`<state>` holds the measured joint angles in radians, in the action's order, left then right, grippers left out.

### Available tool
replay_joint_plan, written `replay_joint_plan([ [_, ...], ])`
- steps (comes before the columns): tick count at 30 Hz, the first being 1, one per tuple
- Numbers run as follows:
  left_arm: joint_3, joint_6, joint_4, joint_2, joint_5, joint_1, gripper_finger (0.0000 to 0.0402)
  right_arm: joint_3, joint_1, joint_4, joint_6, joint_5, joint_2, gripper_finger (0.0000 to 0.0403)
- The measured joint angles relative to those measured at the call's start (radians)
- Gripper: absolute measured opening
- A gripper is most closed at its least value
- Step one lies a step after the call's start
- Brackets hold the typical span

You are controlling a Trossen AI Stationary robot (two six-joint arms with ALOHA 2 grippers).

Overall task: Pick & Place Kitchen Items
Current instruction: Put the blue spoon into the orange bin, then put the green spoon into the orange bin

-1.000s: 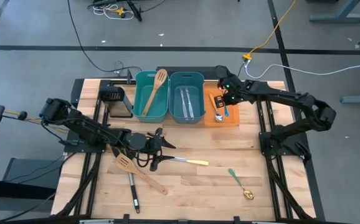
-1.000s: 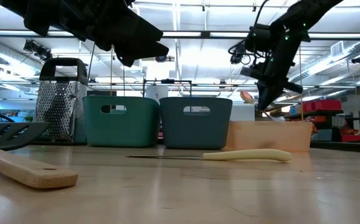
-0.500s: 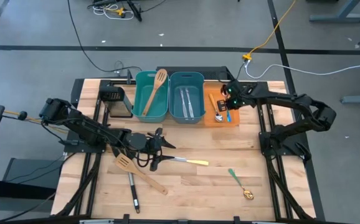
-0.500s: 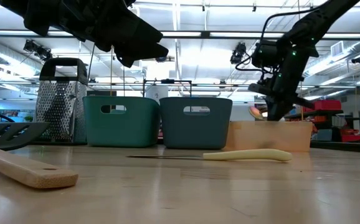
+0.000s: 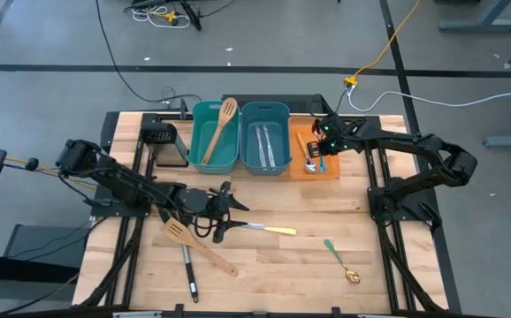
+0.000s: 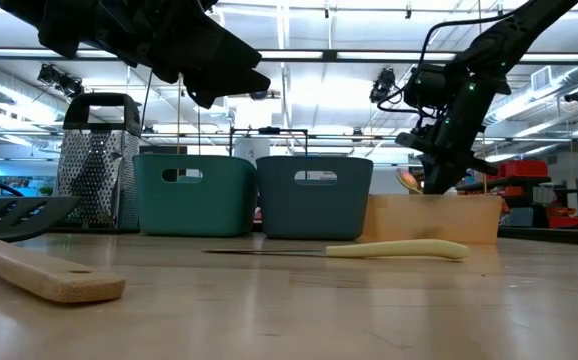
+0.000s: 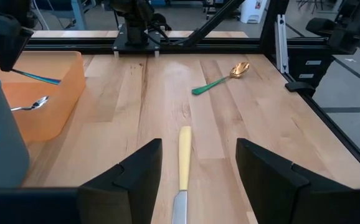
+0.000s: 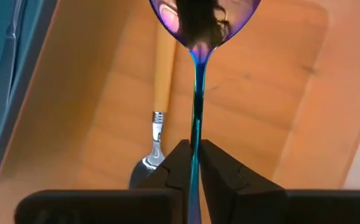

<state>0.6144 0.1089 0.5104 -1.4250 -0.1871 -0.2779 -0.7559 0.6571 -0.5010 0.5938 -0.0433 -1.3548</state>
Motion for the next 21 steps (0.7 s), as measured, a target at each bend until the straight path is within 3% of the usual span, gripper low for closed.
replay_joint_plan([
  [6,0.0,0.0,0.0,0.0,0.0,0.0,0.021,0.0,0.0,0.005,0.0,0.0,0.0,0.0061],
  [21,0.0,0.001,0.001,0.0,0.0,0.0,0.021,0.0,-0.007,0.088,-0.014,-0.001,0.0,0.0058],
])
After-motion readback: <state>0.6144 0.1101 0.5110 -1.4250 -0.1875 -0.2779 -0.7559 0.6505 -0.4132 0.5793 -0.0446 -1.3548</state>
